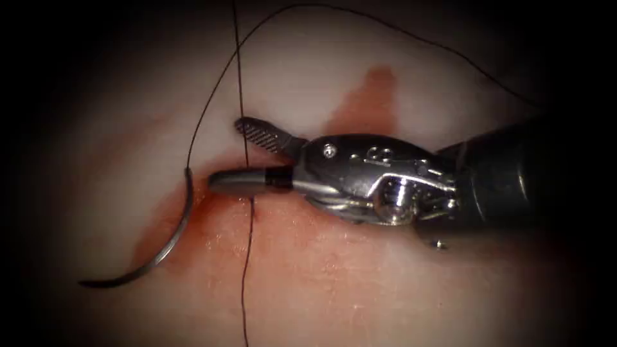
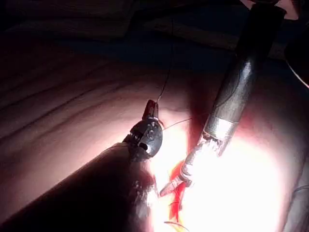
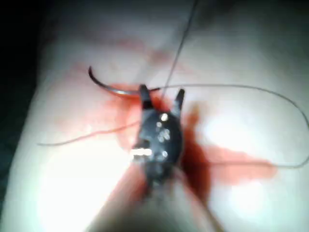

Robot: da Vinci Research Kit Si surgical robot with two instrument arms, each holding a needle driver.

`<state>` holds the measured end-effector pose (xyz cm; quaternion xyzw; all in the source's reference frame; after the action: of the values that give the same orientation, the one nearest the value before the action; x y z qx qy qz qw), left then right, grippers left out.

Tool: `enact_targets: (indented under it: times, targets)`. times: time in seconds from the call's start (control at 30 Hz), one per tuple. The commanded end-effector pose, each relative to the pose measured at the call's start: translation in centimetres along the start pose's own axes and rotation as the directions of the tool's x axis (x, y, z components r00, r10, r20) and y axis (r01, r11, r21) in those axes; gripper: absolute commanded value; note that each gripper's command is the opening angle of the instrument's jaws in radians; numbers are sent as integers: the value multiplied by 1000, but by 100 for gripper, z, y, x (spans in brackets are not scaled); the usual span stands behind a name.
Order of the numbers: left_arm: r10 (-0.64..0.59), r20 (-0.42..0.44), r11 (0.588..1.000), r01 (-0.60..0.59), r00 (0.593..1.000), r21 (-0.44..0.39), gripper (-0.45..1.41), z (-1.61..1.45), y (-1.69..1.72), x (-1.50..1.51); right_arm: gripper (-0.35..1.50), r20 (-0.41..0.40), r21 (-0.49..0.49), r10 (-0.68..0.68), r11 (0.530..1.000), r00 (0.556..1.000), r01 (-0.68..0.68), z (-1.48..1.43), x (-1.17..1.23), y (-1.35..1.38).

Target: Wound Closure

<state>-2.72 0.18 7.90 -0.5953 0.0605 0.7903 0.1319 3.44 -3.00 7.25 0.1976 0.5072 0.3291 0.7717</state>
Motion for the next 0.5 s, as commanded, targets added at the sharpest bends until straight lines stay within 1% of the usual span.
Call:
enact_targets:
  times: [0.03, 0.33, 0.5]
  targets:
    - [-1, -2, 1000, 1, 1000, -3, -45, 6, 0, -2, 133, 0, 7, 1, 1000, 1000, -1, 13, -2, -3]
    - [-9, -11, 1000, 9, 1000, -10, -45, 7, 4, 9, 133, 6, 19, 3, 1000, 1000, -3, 29, 1, -5]
    - [-8, -15, 1000, 8, 1000, -13, -45, 9, 6, 10, 123, 15, 47, 7, 999, 1000, -8, 33, 1, -9]
